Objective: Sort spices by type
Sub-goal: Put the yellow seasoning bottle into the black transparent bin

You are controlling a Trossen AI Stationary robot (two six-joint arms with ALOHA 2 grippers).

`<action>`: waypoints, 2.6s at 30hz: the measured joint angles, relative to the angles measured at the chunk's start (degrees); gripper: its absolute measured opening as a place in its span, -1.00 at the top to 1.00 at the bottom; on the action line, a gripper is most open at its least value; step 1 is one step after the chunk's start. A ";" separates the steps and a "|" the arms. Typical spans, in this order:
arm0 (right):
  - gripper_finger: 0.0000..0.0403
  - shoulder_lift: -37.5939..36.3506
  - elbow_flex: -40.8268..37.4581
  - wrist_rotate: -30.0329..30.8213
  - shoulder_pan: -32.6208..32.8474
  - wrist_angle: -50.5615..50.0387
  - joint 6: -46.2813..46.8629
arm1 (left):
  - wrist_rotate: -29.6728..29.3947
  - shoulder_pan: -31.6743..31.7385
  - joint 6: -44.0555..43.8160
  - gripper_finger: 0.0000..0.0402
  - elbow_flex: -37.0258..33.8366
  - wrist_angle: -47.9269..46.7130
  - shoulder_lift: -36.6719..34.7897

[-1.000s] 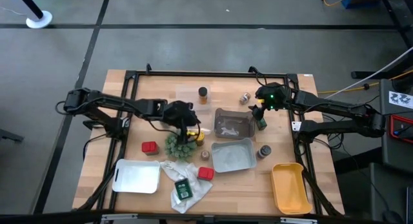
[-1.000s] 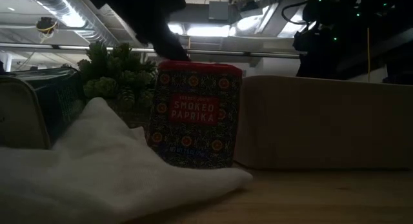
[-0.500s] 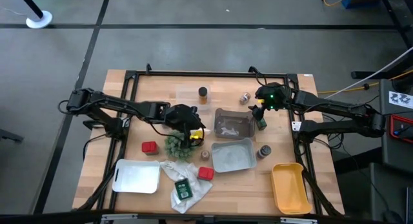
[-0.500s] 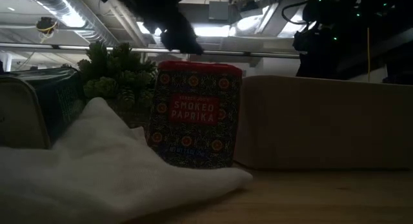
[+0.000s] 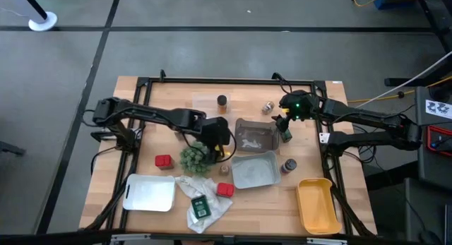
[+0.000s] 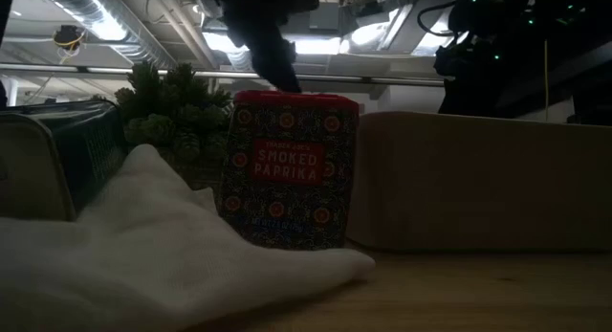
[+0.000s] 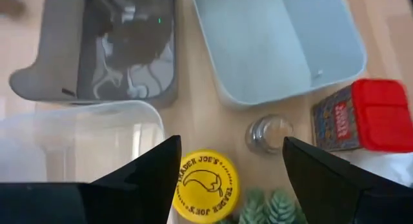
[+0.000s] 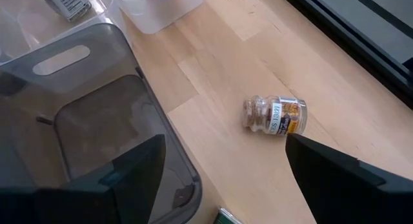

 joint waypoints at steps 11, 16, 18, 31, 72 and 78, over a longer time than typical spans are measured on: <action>-0.58 0.00 0.00 -0.01 -0.01 -0.04 0.02 | -2.45 1.48 -0.77 -0.27 1.28 -4.44 2.22; -0.58 0.00 0.00 -0.01 0.01 -0.05 0.02 | -2.47 1.85 -2.19 -0.27 1.26 -6.14 2.20; -0.58 0.00 0.00 -0.01 0.01 -0.05 0.02 | -2.45 1.65 -2.85 -0.27 1.25 -5.87 2.22; -0.58 0.00 0.00 -0.01 0.00 -0.09 -0.20 | -1.97 1.38 -3.69 -0.27 1.03 -5.81 3.41; -0.58 0.00 0.00 -0.03 0.01 -0.05 -0.20 | -0.07 1.53 -1.72 -0.06 3.28 -8.62 9.41; -0.58 0.00 0.00 -0.03 0.01 -0.05 -0.20 | -0.07 1.53 0.20 -0.06 9.63 -13.27 9.39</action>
